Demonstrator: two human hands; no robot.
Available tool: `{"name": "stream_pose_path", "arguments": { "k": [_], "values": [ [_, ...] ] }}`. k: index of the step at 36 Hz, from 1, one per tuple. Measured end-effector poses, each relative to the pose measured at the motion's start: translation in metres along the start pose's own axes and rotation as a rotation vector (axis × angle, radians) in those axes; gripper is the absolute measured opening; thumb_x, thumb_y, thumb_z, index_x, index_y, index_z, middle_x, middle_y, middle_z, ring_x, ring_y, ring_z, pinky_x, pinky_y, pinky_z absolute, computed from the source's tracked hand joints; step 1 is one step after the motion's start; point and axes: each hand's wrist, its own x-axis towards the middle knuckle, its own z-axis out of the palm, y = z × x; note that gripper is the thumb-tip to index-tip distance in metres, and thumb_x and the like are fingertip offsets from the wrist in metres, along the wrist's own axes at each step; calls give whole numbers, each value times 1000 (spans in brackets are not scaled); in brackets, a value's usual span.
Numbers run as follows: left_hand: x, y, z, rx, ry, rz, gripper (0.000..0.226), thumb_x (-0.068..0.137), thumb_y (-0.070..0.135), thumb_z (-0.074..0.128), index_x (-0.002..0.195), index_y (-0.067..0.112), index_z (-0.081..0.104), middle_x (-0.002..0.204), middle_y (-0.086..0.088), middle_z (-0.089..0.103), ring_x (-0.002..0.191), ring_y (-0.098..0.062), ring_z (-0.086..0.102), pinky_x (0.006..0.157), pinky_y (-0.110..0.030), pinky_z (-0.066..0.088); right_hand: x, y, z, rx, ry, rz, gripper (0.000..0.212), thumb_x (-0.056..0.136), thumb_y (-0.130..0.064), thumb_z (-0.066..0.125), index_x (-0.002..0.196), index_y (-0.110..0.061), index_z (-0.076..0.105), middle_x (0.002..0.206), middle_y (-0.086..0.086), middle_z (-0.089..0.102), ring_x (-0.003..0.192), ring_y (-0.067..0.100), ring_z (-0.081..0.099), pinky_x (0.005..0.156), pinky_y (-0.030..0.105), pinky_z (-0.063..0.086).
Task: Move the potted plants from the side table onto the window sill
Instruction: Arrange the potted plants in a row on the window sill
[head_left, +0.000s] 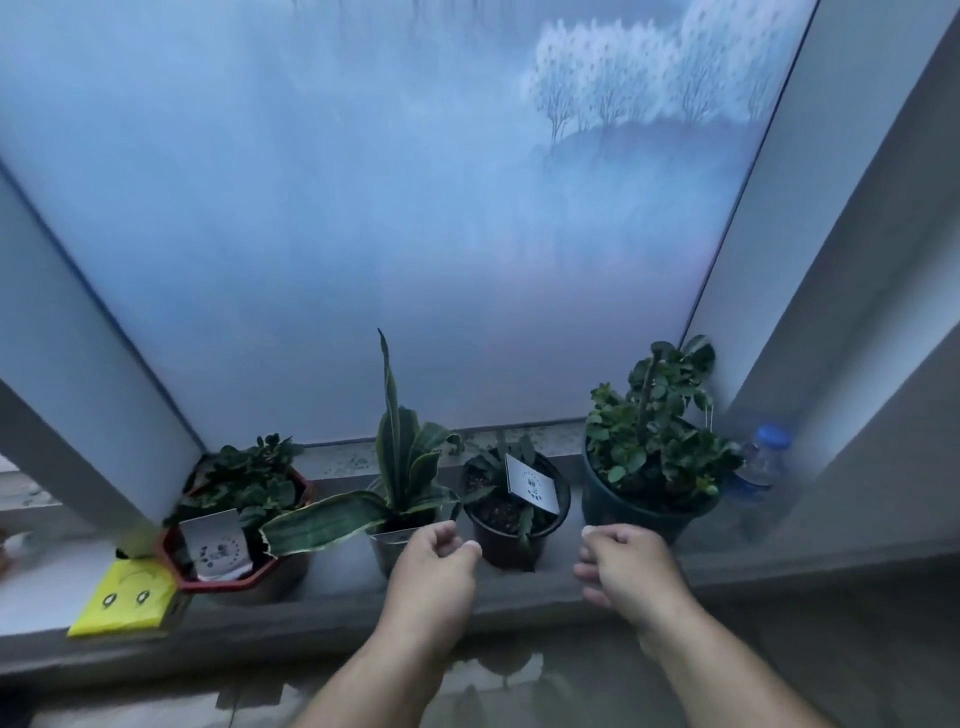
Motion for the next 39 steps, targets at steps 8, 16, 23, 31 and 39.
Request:
{"name": "stream_pose_path", "arguments": {
  "k": [8,16,23,31,39],
  "values": [
    [-4,5,26,-70,-72,-42,32,92,15,62,121,22,53,100,4,63,89,-13,63,96,-46,55,21,3,28,90,23,43,22,101,-18,54,83,-8,62,69,9,56,66,24,56,54,33,47],
    [-2,10,23,-103,-87,-94,16,87,14,59,75,23,54,85,-3,60,80,-19,53,79,-37,50,31,-5,41,127,113,23,19,99,-3,51,83,-3,61,62,10,54,52,18,49,50,28,45],
    [6,14,19,-244,-84,-250,9,94,16,58,97,23,52,108,-1,58,106,-21,57,88,-43,56,39,-7,39,223,84,124,26,100,-15,57,77,-5,62,54,4,58,45,14,54,49,27,48],
    [13,18,26,-228,-103,-187,11,92,11,55,97,16,64,94,-6,67,89,-19,61,90,-43,53,28,11,47,333,27,183,20,99,-7,55,82,1,63,52,8,64,46,17,61,45,27,54],
    [26,20,23,-262,-25,-105,19,94,6,53,82,17,63,81,-4,65,74,-15,55,71,-31,44,27,17,50,339,-28,211,18,101,-17,60,102,-1,67,84,17,72,71,24,70,56,33,59]
  ]
}}
